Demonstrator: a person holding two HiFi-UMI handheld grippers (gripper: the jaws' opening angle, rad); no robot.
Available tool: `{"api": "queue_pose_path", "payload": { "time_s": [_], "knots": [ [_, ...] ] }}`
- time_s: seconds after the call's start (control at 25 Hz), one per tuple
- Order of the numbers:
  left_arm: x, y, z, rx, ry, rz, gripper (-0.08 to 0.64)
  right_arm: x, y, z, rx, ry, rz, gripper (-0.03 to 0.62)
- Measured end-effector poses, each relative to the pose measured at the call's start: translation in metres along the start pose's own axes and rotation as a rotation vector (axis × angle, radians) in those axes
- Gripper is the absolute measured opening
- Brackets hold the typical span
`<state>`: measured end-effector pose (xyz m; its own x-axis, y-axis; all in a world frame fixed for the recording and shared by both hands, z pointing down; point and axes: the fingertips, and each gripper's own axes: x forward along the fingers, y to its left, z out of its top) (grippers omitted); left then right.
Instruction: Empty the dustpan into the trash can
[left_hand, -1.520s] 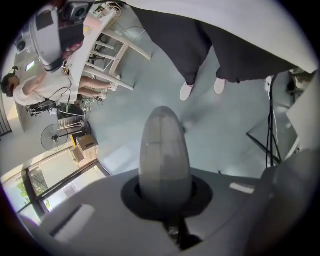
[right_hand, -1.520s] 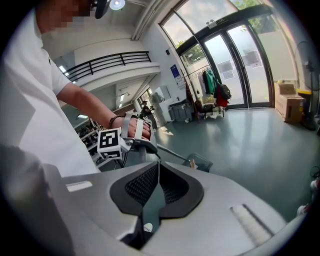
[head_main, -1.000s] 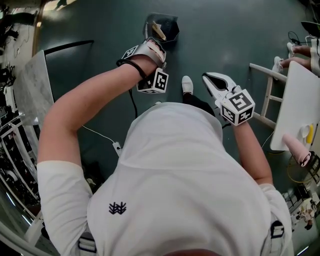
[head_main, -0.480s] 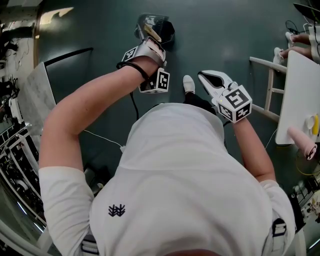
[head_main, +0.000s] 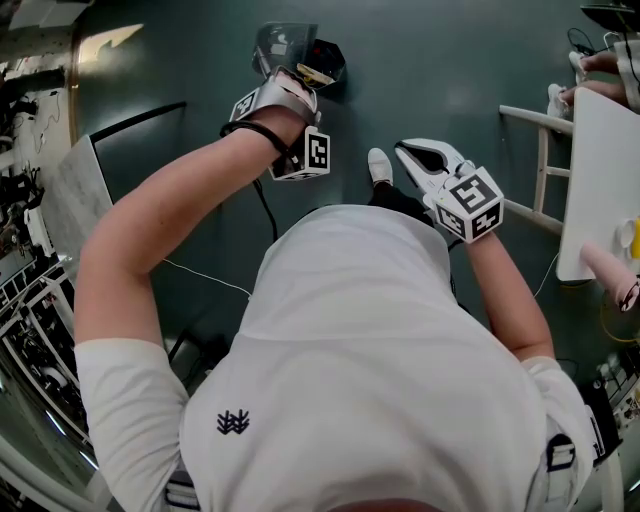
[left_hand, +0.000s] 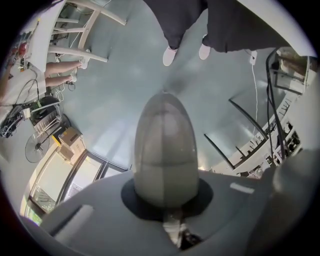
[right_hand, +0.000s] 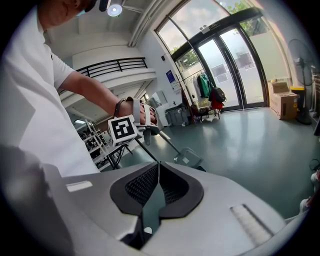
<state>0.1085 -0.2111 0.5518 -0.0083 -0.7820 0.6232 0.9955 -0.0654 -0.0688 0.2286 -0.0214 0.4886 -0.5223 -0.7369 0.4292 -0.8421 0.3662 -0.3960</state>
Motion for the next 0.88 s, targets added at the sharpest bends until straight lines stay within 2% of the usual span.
{"api": "queue_pose_path", "payload": {
  "time_s": [0.12, 0.32, 0.72, 0.88],
  "knots": [
    [0.006, -0.006, -0.011, -0.013, 0.025, -0.008, 0.052, 0.000, 0.001, 0.001, -0.011, 0.002, 0.008, 0.009],
    [0.011, -0.027, -0.030, -0.112, 0.030, -0.082, 0.052, 0.003, -0.001, 0.002, -0.034, 0.014, 0.030, 0.009],
    [0.008, -0.071, -0.053, -0.341, 0.015, -0.184, 0.052, 0.024, 0.012, 0.011, -0.098, 0.049, 0.095, 0.009],
    [0.008, -0.106, -0.064, -0.476, 0.006, -0.254, 0.053, 0.033, 0.023, 0.014, -0.128, 0.065, 0.122, 0.009]
  ]
}}
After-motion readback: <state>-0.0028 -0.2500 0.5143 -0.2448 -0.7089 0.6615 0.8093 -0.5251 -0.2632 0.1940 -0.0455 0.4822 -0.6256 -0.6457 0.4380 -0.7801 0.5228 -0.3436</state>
